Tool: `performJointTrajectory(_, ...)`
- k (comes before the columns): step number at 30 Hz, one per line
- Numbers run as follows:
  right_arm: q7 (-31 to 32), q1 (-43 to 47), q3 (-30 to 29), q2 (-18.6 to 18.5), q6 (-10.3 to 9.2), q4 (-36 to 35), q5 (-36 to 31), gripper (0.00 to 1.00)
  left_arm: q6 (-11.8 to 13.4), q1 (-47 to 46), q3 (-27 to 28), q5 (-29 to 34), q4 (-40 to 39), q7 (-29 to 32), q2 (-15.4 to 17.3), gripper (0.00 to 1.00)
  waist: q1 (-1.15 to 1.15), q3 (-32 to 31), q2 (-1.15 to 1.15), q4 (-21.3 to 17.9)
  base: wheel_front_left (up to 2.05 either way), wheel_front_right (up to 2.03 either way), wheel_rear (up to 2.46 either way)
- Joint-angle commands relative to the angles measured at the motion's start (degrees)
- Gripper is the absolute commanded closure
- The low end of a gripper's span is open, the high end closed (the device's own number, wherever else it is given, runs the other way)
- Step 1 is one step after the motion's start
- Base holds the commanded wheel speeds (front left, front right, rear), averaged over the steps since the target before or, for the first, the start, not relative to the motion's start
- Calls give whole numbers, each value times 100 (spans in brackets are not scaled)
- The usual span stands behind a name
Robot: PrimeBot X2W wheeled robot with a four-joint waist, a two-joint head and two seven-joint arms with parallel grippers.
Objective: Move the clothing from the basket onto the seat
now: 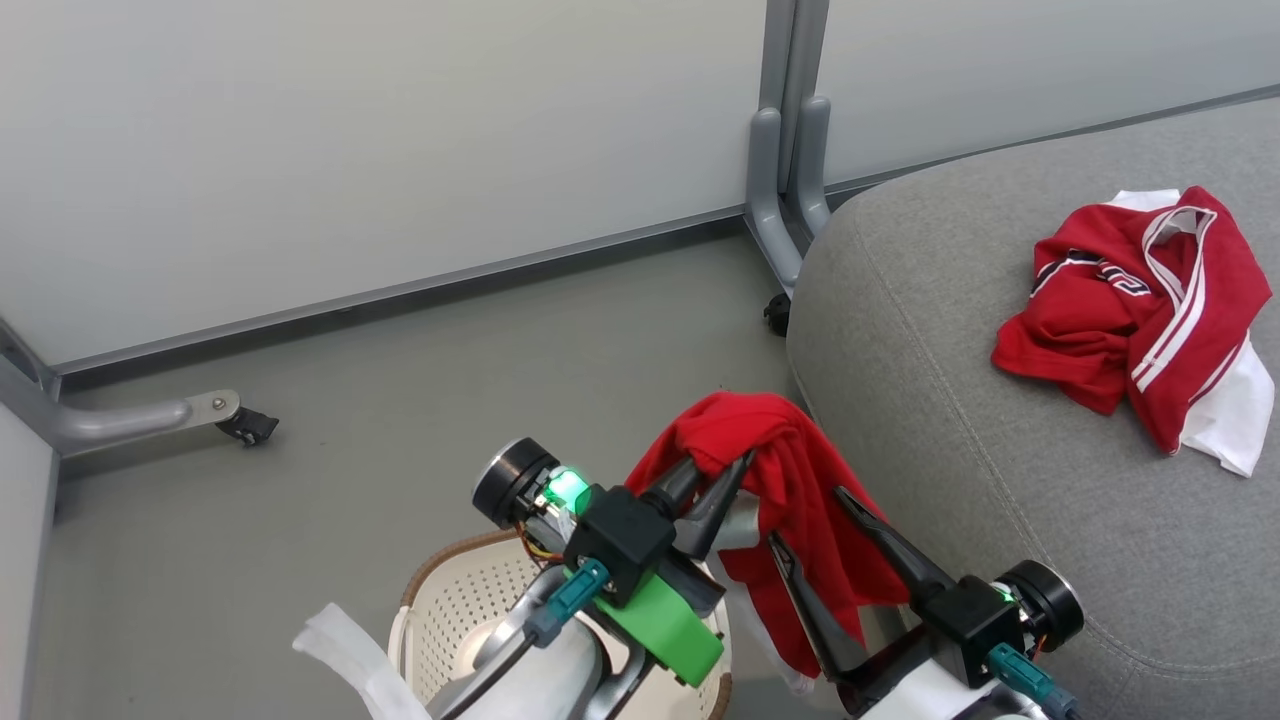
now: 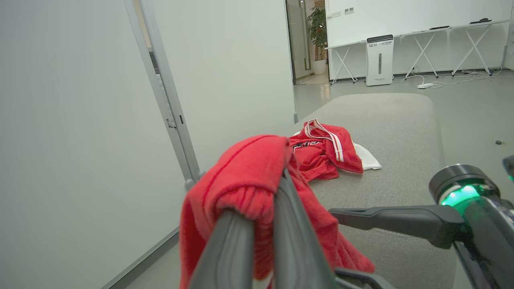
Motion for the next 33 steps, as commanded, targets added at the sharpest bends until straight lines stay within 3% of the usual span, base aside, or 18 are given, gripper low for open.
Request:
performJointTrajectory(1, -1, -67, -8, -23, -8, 63, 4, 0, -36, -50, -75, -101, -31, -19, -7, 100, 0, -12, 0, -11, 0, 0, 0)
performJointTrajectory(8, 0, -50, 38, 6, -8, 445, 122, 0, -55, -144, -622, -367, -307, -19, -20, 100, 0, -92, 0, -54, 0, 0, 0)
performJointTrajectory(13, 0, 6, 93, -34, -8, 712, 168, 0, 65, -237, -930, -520, -437, 28, -17, 100, 0, -126, 0, -38, 0, 0, 0)
performJointTrajectory(14, 0, 4, 96, -39, -8, 727, 175, 25, 82, -256, -970, -545, -441, 42, -18, 100, 0, -128, 0, -30, 0, 0, 0)
performJointTrajectory(16, 0, -2, 152, -67, -8, 767, 203, 88, 124, -289, -1041, -596, -433, 45, -18, 100, 0, -129, 0, -13, 0, 0, 0)
performJointTrajectory(17, 0, -9, 174, -80, -8, 763, 223, 100, 142, -300, -1062, -619, -418, 45, -18, 100, 0, -127, 0, -7, 0, 0, 0)
performJointTrajectory(33, 0, -38, 240, -157, -8, 674, 354, 100, 363, -473, -1168, -852, 2, 166, -17, 100, 0, 51, 0, 94, 0, 0, 0)
